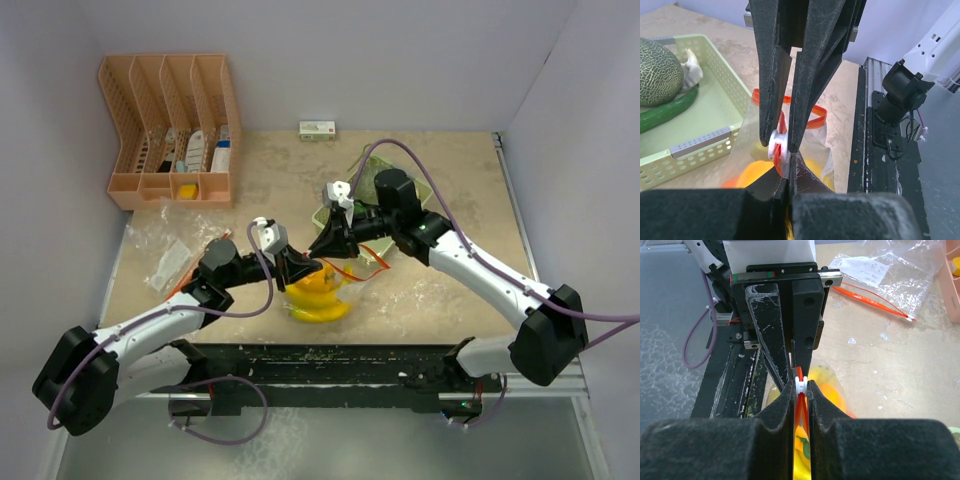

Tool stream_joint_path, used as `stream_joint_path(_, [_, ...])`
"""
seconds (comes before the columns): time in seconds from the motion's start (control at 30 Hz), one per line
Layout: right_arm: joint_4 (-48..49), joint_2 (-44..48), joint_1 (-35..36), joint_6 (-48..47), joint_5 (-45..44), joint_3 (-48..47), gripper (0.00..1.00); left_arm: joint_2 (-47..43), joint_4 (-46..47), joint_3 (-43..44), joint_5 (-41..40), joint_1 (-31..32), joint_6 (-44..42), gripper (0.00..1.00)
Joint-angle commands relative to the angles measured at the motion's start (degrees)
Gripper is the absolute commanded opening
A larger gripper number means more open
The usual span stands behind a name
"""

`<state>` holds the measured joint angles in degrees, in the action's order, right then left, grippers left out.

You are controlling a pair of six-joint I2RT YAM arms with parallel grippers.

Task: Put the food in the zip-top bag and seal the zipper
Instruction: Zip the zipper food storage bag at the center of the board.

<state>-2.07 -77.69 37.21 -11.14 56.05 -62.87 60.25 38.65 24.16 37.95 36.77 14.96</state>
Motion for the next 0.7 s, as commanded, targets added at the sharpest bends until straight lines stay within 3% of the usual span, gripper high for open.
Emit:
stream_joint_path(0.0, [1.8, 1.0, 0.2, -0.1, -0.4, 0.0, 0.11, -3.9, -1.6, 3.5, 0.2, 0.0, -0.1, 0.0])
stream_joint_path(0.2, [-0.4, 1.3, 0.2, -1.1, -3.3, 0.4, 0.11, -15.0, -9.9, 1.3, -10.8, 0.1, -3.4, 0.0])
stream_joint_path(0.5, [-1.3, 1.2, 0.2, -1.4, -4.9, 0.7, 0.11, -21.1, -17.1, 1.5, -14.0, -0.1, -5.0, 0.0])
stream_joint_path(0.67, [-1.3, 0.7, 0.2, -1.7, -5.0, 1.1, 0.11, -27.6, -20.2, 1.3, -21.3, -0.1, -5.4, 0.0])
